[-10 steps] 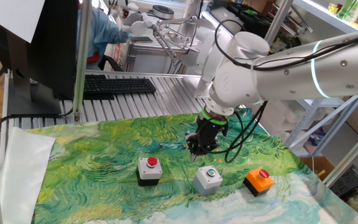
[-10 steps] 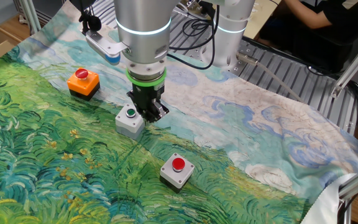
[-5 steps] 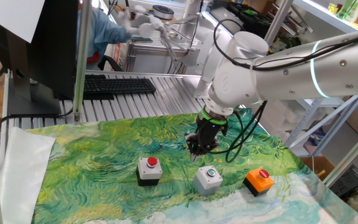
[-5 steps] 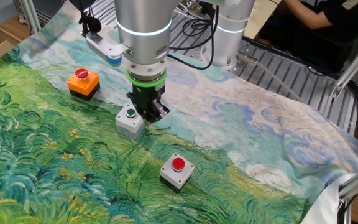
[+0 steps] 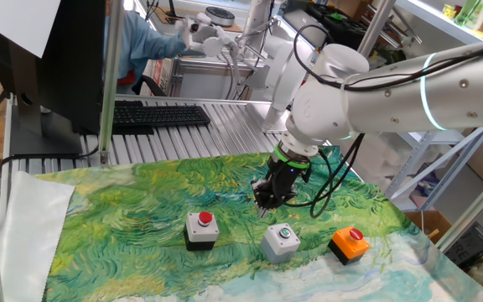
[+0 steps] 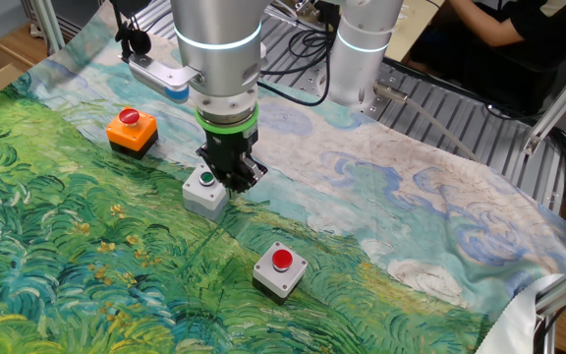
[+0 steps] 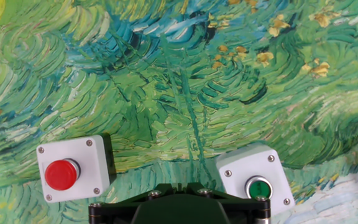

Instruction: Press three buttons from left to right in sequence

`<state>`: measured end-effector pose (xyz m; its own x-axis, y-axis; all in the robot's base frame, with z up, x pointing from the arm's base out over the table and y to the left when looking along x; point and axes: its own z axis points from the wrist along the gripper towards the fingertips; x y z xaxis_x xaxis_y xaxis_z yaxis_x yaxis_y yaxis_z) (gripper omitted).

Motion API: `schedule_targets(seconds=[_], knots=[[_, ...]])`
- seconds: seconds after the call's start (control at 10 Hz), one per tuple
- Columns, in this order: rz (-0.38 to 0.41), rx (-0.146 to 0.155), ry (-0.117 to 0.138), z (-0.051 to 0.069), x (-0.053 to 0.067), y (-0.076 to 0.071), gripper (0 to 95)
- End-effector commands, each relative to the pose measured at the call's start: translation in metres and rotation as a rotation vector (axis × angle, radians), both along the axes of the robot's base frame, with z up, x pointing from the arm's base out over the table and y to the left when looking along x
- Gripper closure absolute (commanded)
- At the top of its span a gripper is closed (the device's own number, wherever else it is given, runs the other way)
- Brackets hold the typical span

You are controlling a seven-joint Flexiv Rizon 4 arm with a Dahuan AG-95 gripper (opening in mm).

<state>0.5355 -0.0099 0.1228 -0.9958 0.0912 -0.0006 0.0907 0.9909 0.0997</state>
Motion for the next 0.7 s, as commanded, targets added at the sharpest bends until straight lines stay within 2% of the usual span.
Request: schedule_targets(seconds=[0.1,0.3,0.7], knots=[[0.028,0.019,-0.004,0.0002,-0.0005,0.0003,95.0],[0.064,0.029,-0.010,0.0002,-0.0005,0.0003,95.0],[0.131,0.019,-0.019,0.0002,-0.0005,0.0003,95.0]])
